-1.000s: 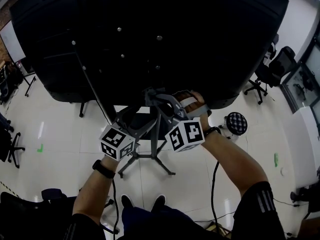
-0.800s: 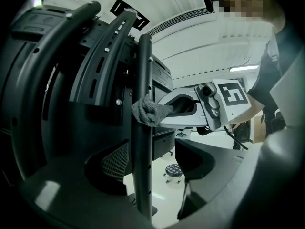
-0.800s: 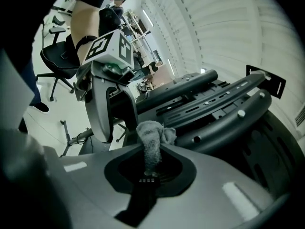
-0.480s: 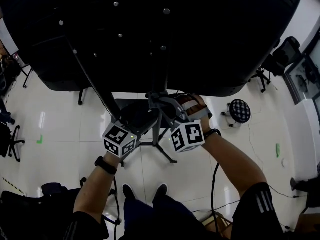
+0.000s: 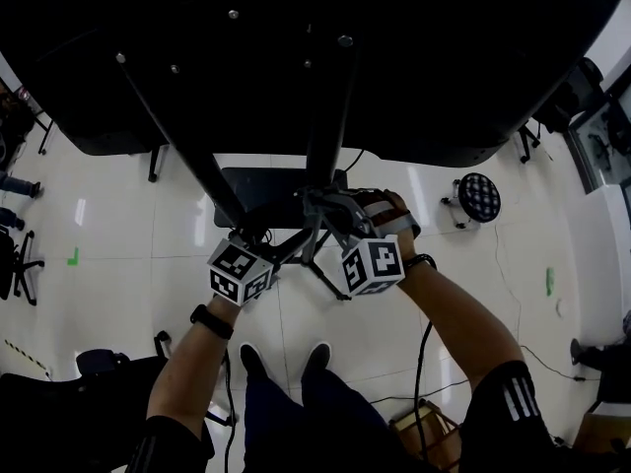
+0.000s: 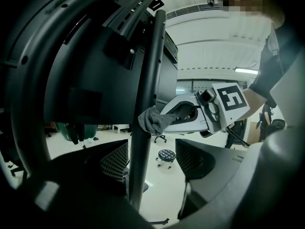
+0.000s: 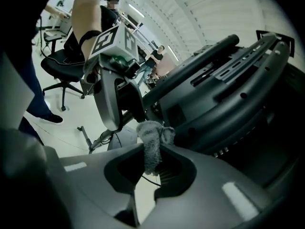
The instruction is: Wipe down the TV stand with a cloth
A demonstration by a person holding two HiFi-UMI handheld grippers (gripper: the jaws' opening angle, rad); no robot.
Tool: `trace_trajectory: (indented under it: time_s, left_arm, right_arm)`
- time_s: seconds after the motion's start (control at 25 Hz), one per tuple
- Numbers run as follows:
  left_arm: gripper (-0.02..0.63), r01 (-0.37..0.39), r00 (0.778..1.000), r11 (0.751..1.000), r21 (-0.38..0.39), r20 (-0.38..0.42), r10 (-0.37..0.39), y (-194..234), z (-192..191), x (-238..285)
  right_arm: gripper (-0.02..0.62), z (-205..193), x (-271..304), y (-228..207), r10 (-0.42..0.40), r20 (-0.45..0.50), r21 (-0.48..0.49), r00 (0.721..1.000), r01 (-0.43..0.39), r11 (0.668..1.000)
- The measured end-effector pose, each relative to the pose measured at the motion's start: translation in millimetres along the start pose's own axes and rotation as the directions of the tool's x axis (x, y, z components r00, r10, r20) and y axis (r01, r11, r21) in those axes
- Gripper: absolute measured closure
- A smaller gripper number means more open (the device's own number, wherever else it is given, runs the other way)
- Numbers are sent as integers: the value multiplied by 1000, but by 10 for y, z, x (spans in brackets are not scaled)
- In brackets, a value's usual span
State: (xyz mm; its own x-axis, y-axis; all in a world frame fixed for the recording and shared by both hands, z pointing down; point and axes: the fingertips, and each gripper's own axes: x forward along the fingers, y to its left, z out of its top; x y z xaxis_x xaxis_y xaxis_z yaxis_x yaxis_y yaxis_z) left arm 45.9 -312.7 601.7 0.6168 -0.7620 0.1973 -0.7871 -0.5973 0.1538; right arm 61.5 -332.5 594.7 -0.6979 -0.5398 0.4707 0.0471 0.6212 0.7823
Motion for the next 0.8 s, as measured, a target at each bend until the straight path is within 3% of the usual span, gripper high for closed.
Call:
trace_trajectory:
  time_s: [0.8]
  left_arm:
    - [264, 46, 982, 995, -90, -181, -62, 288, -1767, 393]
  right_arm:
    - [560, -751, 974, 1554, 156, -90, 161, 984, -140, 977]
